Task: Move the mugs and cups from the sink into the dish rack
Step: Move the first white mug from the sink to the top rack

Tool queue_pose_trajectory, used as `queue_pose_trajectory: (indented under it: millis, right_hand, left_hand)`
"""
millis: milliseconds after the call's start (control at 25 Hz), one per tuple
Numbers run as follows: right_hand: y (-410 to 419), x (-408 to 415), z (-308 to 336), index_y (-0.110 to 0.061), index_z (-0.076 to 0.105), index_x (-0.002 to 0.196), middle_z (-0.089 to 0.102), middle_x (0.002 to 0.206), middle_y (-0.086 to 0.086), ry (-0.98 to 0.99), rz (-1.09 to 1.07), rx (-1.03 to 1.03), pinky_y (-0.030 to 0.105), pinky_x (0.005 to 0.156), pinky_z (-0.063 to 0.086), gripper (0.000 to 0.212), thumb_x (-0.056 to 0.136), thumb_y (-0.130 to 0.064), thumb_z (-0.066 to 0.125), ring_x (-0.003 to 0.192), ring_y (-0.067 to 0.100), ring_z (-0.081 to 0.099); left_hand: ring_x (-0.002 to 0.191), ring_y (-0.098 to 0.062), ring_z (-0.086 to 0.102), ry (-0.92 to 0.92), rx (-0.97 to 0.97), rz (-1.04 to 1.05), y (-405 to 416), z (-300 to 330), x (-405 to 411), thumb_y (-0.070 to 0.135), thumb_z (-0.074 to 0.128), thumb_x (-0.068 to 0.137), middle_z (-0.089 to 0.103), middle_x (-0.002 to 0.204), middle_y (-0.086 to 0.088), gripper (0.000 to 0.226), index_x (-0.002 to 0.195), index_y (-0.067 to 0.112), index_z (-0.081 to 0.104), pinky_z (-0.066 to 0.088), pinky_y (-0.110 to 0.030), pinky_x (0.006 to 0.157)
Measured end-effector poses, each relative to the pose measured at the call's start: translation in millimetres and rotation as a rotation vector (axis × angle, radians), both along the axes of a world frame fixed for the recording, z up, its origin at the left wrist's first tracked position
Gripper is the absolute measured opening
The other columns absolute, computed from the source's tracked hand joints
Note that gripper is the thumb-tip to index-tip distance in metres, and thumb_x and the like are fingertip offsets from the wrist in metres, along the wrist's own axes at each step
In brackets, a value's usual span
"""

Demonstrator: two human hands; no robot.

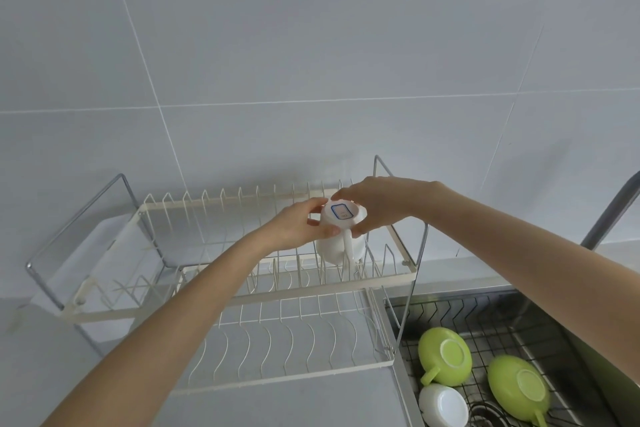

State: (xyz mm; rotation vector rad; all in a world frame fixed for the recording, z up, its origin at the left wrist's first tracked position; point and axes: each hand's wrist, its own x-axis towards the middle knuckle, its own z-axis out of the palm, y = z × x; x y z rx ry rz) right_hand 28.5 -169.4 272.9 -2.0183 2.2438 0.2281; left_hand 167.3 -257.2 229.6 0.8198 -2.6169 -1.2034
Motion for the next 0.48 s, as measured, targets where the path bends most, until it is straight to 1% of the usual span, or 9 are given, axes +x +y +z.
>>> queue_pose_trajectory:
  millis: [160, 320, 480]
  right_hand:
    - [19.2, 3.7, 11.1, -0.024, 0.027, 0.143, 0.048, 0.14, 0.004, 0.039, 0.014, -0.024, 0.039, 0.102, 0.039, 0.068, 0.085, -0.033, 0.061, 0.128, 0.023, 0.043]
    - [56.8, 5.2, 28.5, -0.022, 0.025, 0.144, 0.036, 0.149, 0.002, 0.025, 0.019, -0.105, 0.035, 0.112, 0.03, 0.064, 0.089, -0.024, 0.057, 0.137, 0.02, 0.032]
    - [108.2, 4.8, 43.5, -0.021, 0.022, 0.145, 0.027, 0.154, 0.003, 0.018, 0.011, -0.26, 0.028, 0.113, 0.018, 0.063, 0.091, -0.024, 0.054, 0.143, 0.018, 0.019]
  left_hand:
    - [0.129, -0.025, 0.046, -0.056, -0.139, 0.009, 11.2, 11.5, 5.3, 0.029, 0.06, 0.086, 0.045, 0.142, -0.001, 0.055, 0.135, 0.019, 0.039, 0.038, -0.035, 0.108]
    - [0.133, -0.024, 0.039, -0.066, -0.441, 0.024, 48.5, 36.2, 11.0, 0.028, 0.054, 0.089, 0.04, 0.146, -0.006, 0.056, 0.139, 0.014, 0.033, 0.032, -0.032, 0.107]
    - [0.137, -0.021, 0.032, -0.029, -0.647, 0.032, 100.9, 58.8, 11.4, 0.03, 0.047, 0.092, 0.029, 0.152, 0.001, 0.056, 0.142, 0.018, 0.024, 0.032, -0.035, 0.106]
